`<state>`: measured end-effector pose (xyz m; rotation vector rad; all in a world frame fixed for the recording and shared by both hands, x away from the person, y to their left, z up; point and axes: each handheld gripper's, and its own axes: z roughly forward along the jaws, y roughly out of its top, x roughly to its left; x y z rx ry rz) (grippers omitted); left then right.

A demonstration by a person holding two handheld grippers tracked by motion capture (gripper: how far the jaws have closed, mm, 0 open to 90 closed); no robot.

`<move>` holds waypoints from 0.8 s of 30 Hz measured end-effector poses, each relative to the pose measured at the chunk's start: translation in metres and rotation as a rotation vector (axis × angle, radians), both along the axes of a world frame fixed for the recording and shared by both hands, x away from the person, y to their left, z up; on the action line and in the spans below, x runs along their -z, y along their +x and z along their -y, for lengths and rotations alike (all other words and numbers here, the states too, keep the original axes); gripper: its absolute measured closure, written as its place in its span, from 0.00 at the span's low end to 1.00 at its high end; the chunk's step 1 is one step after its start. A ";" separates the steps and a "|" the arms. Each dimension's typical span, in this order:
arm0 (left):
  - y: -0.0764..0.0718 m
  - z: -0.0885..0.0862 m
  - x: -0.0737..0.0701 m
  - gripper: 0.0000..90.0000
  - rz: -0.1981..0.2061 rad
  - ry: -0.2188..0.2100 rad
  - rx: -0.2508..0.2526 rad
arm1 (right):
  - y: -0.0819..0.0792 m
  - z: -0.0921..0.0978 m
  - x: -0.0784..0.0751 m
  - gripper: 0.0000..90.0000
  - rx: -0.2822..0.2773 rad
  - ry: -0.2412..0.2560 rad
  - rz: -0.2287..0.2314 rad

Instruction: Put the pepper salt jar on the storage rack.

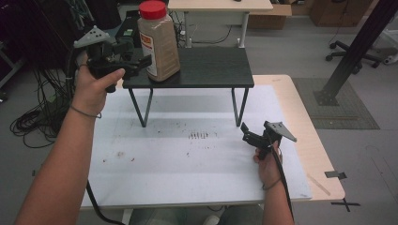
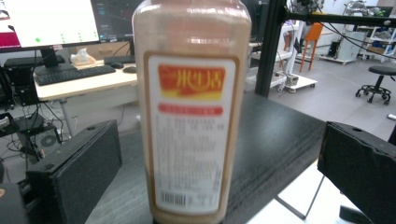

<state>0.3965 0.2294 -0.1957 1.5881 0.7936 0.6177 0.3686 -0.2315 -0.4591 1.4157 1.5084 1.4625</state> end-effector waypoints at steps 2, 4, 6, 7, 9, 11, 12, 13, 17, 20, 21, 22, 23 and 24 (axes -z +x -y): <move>-0.006 -0.005 0.005 0.00 0.005 -0.007 0.004 | 0.000 0.000 0.000 0.00 -0.001 0.002 -0.001; -0.012 -0.009 0.010 0.00 0.017 -0.020 0.015 | 0.000 0.000 0.000 0.00 -0.002 0.002 -0.001; -0.018 -0.010 0.018 0.00 0.015 -0.001 0.019 | 0.000 0.000 0.000 0.00 -0.004 0.001 0.000; -0.021 -0.011 0.022 0.00 0.015 0.004 0.020 | 0.000 0.000 0.000 0.00 -0.005 0.001 0.000; -0.027 -0.013 0.030 0.00 0.011 0.018 0.032 | 0.000 0.000 0.000 0.00 -0.005 0.002 0.000; -0.032 -0.016 0.037 0.00 0.010 0.024 0.034 | 0.000 0.000 0.000 0.00 -0.005 0.004 0.000; -0.035 -0.018 0.040 0.00 0.008 0.022 0.036 | 0.000 0.000 0.000 0.00 -0.006 0.005 -0.003; -0.038 -0.020 0.044 0.00 0.008 0.021 0.034 | 0.000 0.000 0.000 0.00 -0.007 0.005 -0.002; -0.045 -0.027 0.055 0.00 0.006 0.013 0.035 | 0.000 -0.001 0.000 0.00 -0.011 0.006 -0.001; -0.048 -0.030 0.063 0.00 0.001 0.002 0.032 | 0.000 -0.001 0.000 0.00 -0.013 0.007 -0.001; -0.049 -0.031 0.065 0.00 0.000 0.004 0.029 | 0.000 -0.001 0.000 0.00 -0.013 0.008 -0.001; -0.051 -0.031 0.070 0.00 -0.002 0.002 0.025 | 0.000 -0.001 0.000 0.00 -0.013 0.008 -0.001; -0.053 -0.032 0.077 0.00 -0.009 0.002 0.033 | 0.000 -0.001 0.000 0.00 -0.014 0.008 -0.001; -0.055 -0.033 0.082 0.00 -0.014 0.007 0.031 | 0.000 -0.001 0.000 0.00 -0.017 0.006 0.000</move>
